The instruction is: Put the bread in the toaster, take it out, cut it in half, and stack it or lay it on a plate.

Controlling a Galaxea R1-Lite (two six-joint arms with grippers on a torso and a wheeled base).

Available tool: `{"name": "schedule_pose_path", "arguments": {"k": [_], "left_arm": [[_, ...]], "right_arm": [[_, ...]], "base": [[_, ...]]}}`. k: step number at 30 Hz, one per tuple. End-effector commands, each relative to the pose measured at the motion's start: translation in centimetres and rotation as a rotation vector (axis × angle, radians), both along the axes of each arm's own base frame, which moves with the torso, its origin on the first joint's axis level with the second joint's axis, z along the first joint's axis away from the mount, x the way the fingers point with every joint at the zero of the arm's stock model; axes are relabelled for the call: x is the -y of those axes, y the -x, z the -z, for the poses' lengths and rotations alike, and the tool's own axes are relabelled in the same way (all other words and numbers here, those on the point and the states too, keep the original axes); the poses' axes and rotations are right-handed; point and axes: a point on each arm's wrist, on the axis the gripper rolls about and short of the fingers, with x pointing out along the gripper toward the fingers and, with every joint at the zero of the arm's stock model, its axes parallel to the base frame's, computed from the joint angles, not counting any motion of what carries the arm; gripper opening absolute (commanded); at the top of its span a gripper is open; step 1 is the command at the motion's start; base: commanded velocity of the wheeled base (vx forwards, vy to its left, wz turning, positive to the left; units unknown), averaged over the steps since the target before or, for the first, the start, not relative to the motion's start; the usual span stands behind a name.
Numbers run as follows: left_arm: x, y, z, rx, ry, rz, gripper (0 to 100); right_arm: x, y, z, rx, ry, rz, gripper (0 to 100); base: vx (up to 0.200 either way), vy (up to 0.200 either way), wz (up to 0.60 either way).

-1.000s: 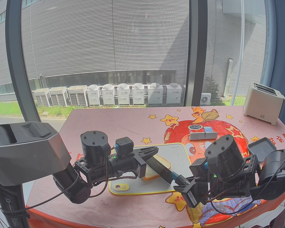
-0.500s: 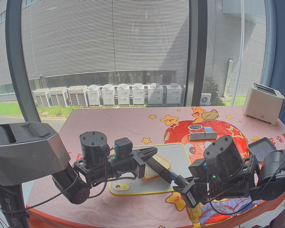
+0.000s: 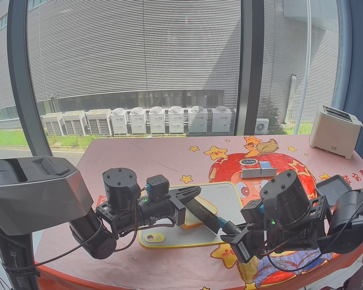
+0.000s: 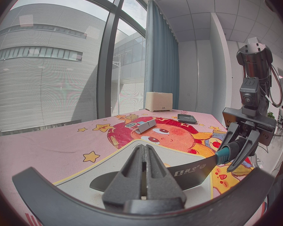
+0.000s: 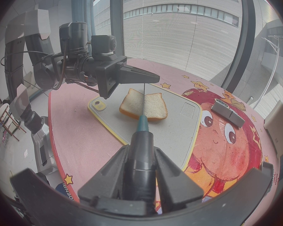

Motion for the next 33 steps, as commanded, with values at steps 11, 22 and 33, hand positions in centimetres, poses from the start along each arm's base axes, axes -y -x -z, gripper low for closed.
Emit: {"name": "schedule_pose_path", "arguments": {"k": [11,22,33], "left_arm": [[0.1,0.2,-1.3,0.021,0.016,0.005,0],[0.0,-0.1,-0.4,0.000,0.005,-0.019,0],[-0.1,0.0,-0.4,-0.011,0.013,-0.025,0]], "right_arm": [[0.0,0.0,0.3,-0.007,0.009,0.000,0],[0.0,0.0,-0.7,0.019,-0.021,0.000,0],[-0.2,-0.2,-0.4,0.034,-0.039,0.002,0]], "base": [[0.000,0.000,0.00],[0.000,0.000,0.00],[0.000,0.000,0.00]]}}
